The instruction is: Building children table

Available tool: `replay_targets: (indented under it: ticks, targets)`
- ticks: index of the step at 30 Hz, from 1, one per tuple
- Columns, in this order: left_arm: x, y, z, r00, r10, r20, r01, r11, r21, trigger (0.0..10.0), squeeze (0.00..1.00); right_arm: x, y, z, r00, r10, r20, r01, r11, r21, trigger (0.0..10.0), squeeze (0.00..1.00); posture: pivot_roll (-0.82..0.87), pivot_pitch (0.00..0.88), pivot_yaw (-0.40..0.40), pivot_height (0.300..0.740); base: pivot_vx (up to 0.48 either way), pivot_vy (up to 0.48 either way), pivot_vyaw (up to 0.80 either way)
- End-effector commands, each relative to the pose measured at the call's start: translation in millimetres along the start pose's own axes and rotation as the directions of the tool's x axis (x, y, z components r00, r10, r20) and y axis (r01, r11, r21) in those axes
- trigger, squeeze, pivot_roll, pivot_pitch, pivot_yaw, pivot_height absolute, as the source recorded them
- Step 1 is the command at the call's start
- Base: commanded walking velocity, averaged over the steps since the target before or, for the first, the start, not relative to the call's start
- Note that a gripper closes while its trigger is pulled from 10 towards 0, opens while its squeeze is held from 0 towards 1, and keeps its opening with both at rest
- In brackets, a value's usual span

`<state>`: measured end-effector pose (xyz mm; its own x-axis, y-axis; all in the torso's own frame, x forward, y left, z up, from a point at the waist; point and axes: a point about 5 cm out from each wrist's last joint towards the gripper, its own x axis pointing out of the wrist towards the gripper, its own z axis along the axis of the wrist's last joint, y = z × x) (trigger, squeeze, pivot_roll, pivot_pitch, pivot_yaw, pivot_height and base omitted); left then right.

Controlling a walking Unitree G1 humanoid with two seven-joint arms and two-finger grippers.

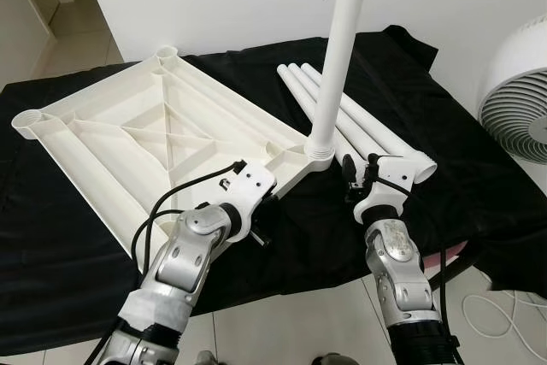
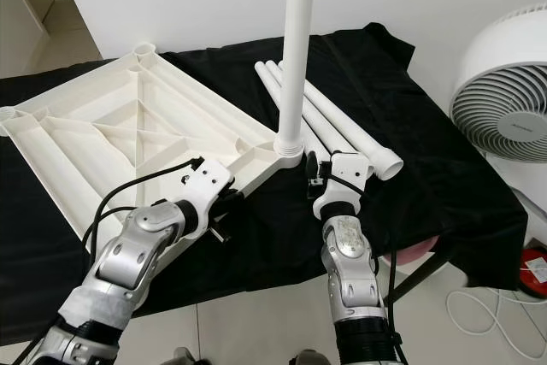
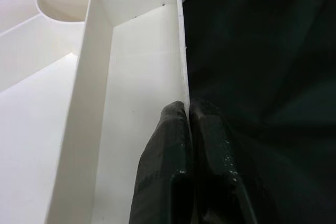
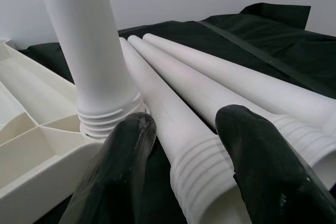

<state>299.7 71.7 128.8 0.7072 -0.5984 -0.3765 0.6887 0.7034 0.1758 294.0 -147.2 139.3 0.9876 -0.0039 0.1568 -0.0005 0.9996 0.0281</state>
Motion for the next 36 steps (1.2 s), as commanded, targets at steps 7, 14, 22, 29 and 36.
replay_targets:
  ticks: [7,14,22,29,36]
  targets:
    - [9.4,23.4,-24,0.924,0.347,-0.161,-0.350,0.937,0.008,0.0,0.00,6.5,1.1,5,1.000,-0.013,0.009,0.013,1.000,0.006,10.0,0.00,-0.15,0.082,0.085,0.740,0.000,0.000,0.00]
    - [11.2,36.6,-22,0.903,0.401,-0.157,-0.401,0.915,0.030,7.6,0.00,11.4,6.4,9,1.000,0.005,0.022,-0.005,1.000,0.008,10.0,0.00,-0.15,0.068,0.091,0.740,0.000,0.000,0.00]
    - [12.2,35.2,-20,0.926,0.352,-0.135,-0.353,0.935,0.012,10.0,1.00,10.9,11.7,9,0.999,0.035,0.022,-0.035,0.999,0.010,10.0,0.00,-0.14,0.070,0.093,0.740,0.000,0.000,0.00]
    - [11.8,31.6,-20,0.937,0.325,-0.127,-0.325,0.945,0.023,10.0,1.00,8.5,14.4,8,0.998,0.054,0.016,-0.054,0.999,0.009,10.0,0.00,-0.14,0.079,0.094,0.740,0.000,0.000,0.00]
    - [10.1,32.3,-24,0.929,0.337,-0.152,-0.337,0.941,0.030,10.0,0.00,5.0,14.1,8,0.998,0.064,0.013,-0.064,0.998,0.000,10.0,0.00,-0.15,0.094,0.094,0.740,0.000,0.000,0.00]
